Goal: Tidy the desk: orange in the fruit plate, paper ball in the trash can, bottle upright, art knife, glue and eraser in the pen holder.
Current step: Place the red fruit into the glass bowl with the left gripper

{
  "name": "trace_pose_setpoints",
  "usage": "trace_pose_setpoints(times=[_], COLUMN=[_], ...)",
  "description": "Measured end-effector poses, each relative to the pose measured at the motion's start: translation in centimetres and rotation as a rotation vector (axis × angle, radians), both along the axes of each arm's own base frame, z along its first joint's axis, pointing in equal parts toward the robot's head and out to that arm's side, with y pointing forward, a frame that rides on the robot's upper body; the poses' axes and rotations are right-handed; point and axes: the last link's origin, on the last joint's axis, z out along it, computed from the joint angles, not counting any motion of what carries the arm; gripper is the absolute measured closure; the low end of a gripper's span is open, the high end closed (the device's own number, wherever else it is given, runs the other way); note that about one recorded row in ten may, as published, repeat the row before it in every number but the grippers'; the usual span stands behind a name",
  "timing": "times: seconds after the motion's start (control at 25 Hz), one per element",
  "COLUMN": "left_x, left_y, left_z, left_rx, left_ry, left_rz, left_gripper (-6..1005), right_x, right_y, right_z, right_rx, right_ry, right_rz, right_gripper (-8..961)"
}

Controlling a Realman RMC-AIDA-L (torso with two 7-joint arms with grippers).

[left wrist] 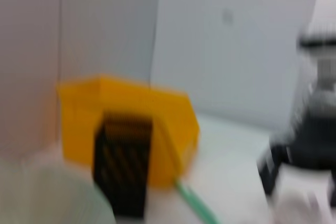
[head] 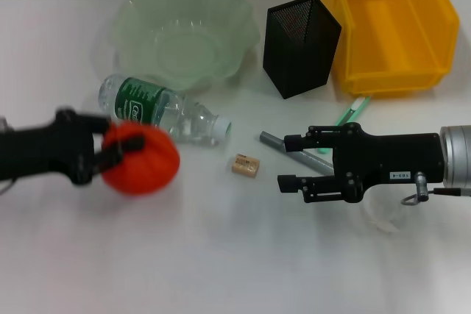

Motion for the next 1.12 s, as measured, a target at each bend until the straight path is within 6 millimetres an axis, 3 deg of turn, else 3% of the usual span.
trace_pose_setpoints(times=[0.2,0.4,0.48,0.8,0.88,1.12], left_x=[2.5,3.7,5.0,7.1,7.3,7.4], left_y=[2.0,4.5,7.1,12.2,12.9,14.0], left_z=[1.9,2.0,0.3,-3.7,-4.4,-5.4], left_rx=[0.198,0.345,0.39,0.45,0.461,0.479], left_ry=[-0.194,-0.292,-0.288,-0.14,-0.104,-0.036], left_rz=[-0.009,0.053,0.086,0.172,0.195,0.231], left_gripper=[825,842,848,912,937,860], right_x=[0.2,0.4,0.4,0.6,0.6,0.6], right_y=[-0.5,-0.8,-0.9,-1.1,-1.2,-1.1], right_z=[-0.3,-0.5,-0.6,-0.8,-0.8,-0.9], right_rx=[-0.005,-0.006,-0.004,0.004,0.008,0.023], right_ry=[0.012,0.03,0.041,0.052,0.057,0.059], right_rz=[-0.017,-0.037,-0.048,-0.049,-0.05,-0.047], right_gripper=[228,229,229,230,230,231])
